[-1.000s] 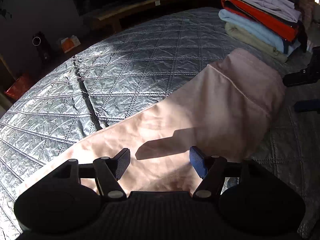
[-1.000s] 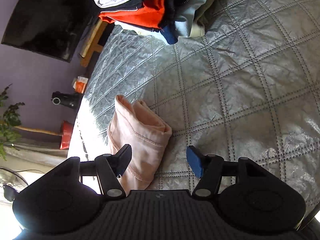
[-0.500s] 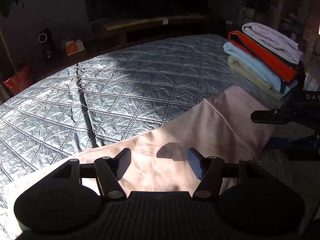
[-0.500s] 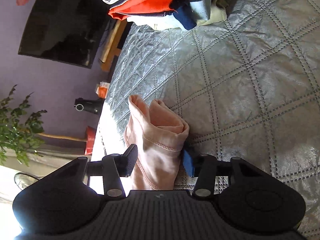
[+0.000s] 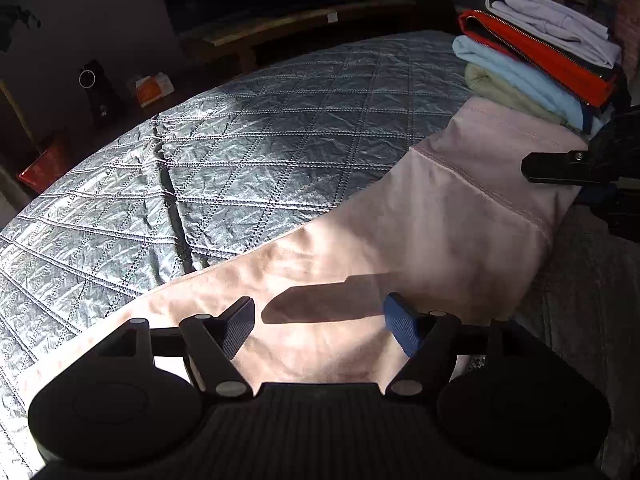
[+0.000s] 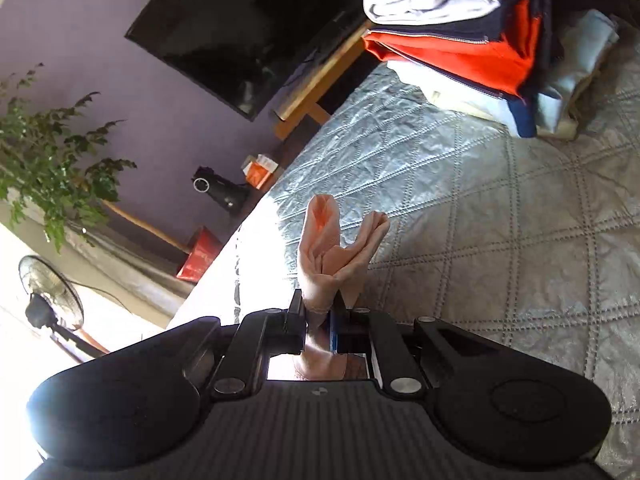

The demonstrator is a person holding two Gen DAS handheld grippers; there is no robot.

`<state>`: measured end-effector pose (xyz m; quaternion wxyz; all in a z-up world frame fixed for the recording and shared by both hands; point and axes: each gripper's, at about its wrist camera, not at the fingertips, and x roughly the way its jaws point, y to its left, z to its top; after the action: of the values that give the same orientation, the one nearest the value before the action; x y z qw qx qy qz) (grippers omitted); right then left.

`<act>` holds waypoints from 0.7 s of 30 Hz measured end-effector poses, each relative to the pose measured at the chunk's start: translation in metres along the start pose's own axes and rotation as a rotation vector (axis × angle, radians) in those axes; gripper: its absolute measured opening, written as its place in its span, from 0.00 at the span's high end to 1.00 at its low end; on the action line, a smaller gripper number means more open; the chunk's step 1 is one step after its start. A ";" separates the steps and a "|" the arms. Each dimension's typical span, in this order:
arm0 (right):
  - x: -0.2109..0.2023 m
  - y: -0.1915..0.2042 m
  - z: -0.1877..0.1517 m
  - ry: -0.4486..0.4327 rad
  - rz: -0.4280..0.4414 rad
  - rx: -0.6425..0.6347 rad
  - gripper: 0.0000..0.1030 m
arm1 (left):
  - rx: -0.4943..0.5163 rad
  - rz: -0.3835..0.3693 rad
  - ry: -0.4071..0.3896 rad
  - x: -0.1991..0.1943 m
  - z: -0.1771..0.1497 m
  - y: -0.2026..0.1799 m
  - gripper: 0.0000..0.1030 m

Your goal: Fold clothes

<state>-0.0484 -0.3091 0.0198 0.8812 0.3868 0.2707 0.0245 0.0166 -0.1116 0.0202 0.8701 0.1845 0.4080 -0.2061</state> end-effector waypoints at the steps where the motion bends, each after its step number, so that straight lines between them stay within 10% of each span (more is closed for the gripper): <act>1: 0.000 0.008 -0.002 0.009 -0.001 -0.055 0.87 | 0.000 0.002 0.000 0.000 0.000 0.000 0.32; 8: -0.007 0.035 -0.012 0.049 0.022 -0.223 0.87 | -0.100 -0.049 0.044 0.002 0.005 0.018 0.36; 21: 0.024 0.136 -0.077 0.182 -0.014 -0.769 0.87 | -0.373 0.111 -0.013 -0.028 0.007 0.120 0.39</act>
<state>-0.0438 -0.1569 0.0609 0.9343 0.0228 0.3216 0.1523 0.0655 -0.0078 0.0642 0.9018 0.0407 0.4227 -0.0800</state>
